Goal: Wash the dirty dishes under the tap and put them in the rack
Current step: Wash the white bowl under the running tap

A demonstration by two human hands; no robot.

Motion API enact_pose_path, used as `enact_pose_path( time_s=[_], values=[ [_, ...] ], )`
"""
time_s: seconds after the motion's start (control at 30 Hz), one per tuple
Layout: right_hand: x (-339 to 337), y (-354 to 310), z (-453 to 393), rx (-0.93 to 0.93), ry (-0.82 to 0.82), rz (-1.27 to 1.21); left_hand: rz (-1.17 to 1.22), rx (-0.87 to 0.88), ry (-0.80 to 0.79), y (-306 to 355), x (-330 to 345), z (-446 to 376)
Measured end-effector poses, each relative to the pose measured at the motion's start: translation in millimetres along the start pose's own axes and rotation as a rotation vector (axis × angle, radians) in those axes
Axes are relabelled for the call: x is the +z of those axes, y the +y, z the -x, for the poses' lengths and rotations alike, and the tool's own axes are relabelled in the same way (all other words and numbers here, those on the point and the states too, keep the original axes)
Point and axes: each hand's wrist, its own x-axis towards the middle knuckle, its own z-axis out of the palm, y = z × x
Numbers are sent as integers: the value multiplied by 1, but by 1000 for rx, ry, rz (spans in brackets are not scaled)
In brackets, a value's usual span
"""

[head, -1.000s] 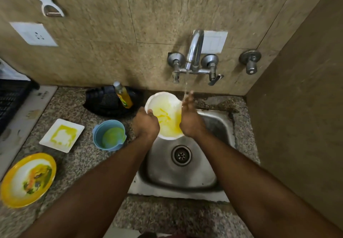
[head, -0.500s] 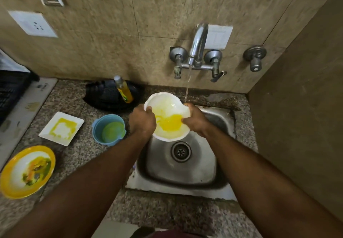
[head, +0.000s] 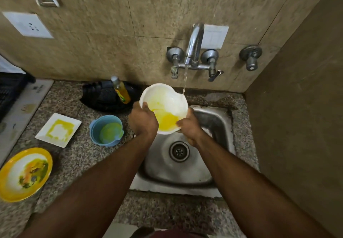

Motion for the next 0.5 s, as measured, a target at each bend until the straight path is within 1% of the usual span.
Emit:
enact_pose_path(
  time_s=[0.03, 0.07, 0.1, 0.17, 0.2, 0.3, 0.37, 0.43, 0.5],
  values=[
    [2, -1, 2, 37, -4, -50, -1, 1, 3, 0, 0, 2],
    [3, -3, 5, 44, 27, -36, -4, 12, 5, -1, 1, 5],
    [5, -5, 2, 21, 108, 56, -5, 28, 7, -1, 3, 9],
    [7, -14, -8, -38, 318, 324, 17, 42, 15, 2, 7, 20],
    [8, -21, -12, -39, 392, 390, 39, 31, 18, 4, 8, 24],
    [9, -35, -24, 40, 484, 477, 72, 4, 31, 7, 10, 30],
    [8, -30, -32, 63, 488, 526, 77, 23, 44, 7, 9, 29],
    [10, -24, -28, 1, 417, 601, 72, 10, 45, 5, 7, 24],
    [10, -19, -16, -100, 301, 700, 57, -20, 37, 2, 6, 15]
  ],
)
